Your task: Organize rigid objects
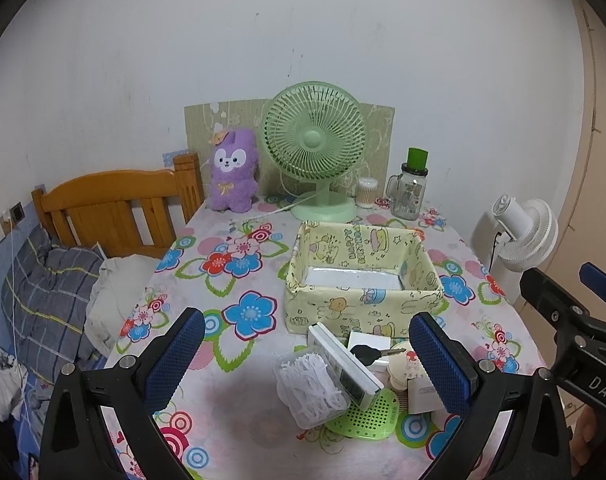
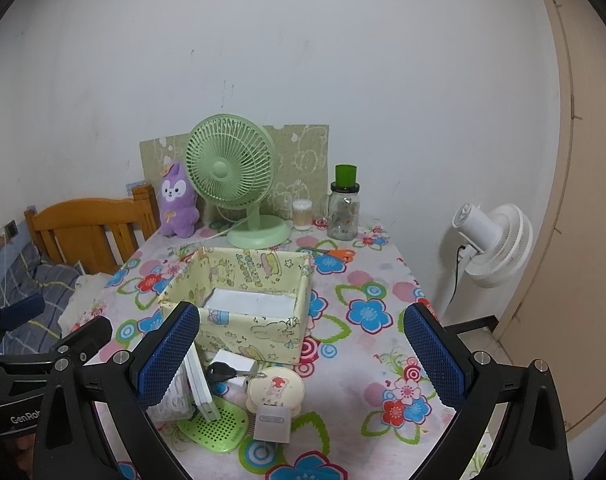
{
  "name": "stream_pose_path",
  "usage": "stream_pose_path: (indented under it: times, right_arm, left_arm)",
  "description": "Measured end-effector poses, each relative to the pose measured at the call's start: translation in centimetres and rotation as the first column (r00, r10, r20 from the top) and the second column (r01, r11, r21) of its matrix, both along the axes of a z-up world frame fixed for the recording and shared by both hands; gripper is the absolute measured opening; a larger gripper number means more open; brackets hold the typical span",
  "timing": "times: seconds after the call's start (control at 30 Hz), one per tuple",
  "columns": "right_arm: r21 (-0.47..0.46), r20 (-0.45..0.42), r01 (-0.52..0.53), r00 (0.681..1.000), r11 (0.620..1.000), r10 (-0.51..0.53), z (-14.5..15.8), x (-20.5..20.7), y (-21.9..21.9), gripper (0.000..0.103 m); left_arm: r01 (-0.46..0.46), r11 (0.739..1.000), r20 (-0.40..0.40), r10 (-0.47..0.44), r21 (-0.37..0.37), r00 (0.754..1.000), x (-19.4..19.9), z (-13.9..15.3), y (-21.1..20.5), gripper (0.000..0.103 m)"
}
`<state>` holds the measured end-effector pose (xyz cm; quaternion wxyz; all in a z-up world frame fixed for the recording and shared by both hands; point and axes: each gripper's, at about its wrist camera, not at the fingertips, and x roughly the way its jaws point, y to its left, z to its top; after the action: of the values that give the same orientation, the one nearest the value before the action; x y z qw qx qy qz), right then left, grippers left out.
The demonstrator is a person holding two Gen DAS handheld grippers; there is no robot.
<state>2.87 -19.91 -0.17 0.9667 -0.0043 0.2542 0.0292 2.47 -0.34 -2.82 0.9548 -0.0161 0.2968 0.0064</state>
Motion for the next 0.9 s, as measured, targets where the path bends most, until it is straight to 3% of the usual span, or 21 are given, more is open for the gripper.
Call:
stream_pose_path:
  times: [0.9]
  right_arm:
    - [-0.009, -0.100, -0.091, 0.991, 0.996, 0.090, -5.2, 3.5, 2.9, 0.103]
  left_arm:
    - [0.024, 1.000, -0.142, -0.021, 0.014, 0.990, 2.8, -6.3, 1.1, 0.103]
